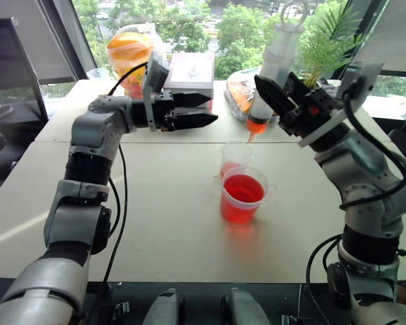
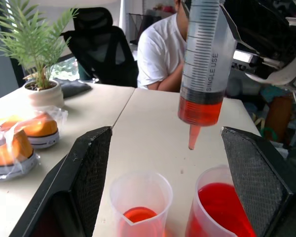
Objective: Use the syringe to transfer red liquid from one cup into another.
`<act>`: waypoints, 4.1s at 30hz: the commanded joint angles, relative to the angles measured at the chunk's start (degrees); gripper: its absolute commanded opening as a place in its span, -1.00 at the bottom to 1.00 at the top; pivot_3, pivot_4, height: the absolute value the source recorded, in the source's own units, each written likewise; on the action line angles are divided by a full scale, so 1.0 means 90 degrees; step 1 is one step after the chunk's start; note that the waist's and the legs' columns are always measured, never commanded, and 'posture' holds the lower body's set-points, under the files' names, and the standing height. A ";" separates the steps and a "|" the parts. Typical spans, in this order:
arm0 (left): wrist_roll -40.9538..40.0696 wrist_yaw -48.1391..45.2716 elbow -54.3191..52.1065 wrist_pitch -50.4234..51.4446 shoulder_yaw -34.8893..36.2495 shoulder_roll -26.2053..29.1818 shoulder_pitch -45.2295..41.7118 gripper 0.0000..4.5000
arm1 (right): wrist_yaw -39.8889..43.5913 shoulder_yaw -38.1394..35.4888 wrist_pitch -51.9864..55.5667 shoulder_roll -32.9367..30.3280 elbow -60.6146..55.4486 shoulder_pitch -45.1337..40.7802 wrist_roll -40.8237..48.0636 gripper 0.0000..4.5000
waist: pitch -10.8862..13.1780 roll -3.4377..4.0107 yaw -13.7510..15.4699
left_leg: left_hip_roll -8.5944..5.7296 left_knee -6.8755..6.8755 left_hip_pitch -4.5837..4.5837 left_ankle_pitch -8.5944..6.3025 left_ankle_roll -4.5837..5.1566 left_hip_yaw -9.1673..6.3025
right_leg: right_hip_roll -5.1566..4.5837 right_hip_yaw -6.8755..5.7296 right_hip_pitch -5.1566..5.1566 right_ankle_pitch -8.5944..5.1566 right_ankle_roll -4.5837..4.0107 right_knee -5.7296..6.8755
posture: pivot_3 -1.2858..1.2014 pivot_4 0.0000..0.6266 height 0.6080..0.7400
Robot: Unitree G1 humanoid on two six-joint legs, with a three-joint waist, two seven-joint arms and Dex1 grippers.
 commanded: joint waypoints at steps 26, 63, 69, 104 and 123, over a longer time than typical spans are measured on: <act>0.0834 0.0835 0.3694 -0.2430 0.0390 -0.1615 -0.2499 0.35 | 0.1231 0.0830 -0.2714 0.0963 0.2505 0.0291 -0.1850 -0.36 | 0.0000 0.0000 -0.0069 | -0.0001 -0.0004 -0.0008 0.0002 -0.0002 0.0008 | 0.0004 0.0004 -0.0021 0.0000 0.0001 0.0012 | 0.03 -0.52 1.00; 0.1437 0.0428 0.3199 -0.2434 0.0016 -0.1934 -0.1155 -0.97 | 0.1082 0.0357 -0.1600 0.0673 0.1530 -0.0659 -0.1451 -0.36 | 0.0000 0.0000 -0.0166 | -0.0001 -0.0003 -0.0010 0.0002 -0.0003 0.0007 | 0.0000 0.0005 -0.0021 0.0000 0.0001 0.0014 | 0.03 -0.52 1.00; 0.1255 0.0454 0.2978 -0.2207 0.0172 -0.1824 -0.1301 -0.97 | 0.1179 0.0434 -0.1599 0.0709 0.1678 -0.0518 -0.1494 -0.36 | 0.0000 0.0000 -0.0173 | -0.0001 -0.0004 -0.0009 0.0002 -0.0003 0.0007 | 0.0001 0.0005 -0.0021 0.0000 0.0001 0.0014 | 0.03 -0.52 1.00; 0.0266 0.0864 -0.1178 0.0192 0.0386 -0.0121 0.1422 0.98 | -0.0822 -0.0331 0.5333 -0.1549 0.2401 -0.3238 -0.0893 -0.36 | -0.0001 0.0002 0.0006 | -0.0002 -0.0016 -0.0030 0.0014 -0.0025 0.0010 | -0.0015 0.0010 -0.0073 0.0000 -0.0004 0.0053 | 0.03 -0.52 1.00; -0.0065 0.1324 -0.2299 0.0664 0.0281 -0.0142 0.2240 0.98 | 0.1233 0.2585 0.5583 -0.3142 0.5293 -0.1809 -0.1786 -0.36 | -0.0001 0.0002 -0.0011 | -0.0001 -0.0012 -0.0033 0.0015 -0.0013 0.0031 | -0.0010 0.0019 -0.0070 0.0003 -0.0007 0.0044 | 0.03 -0.52 1.00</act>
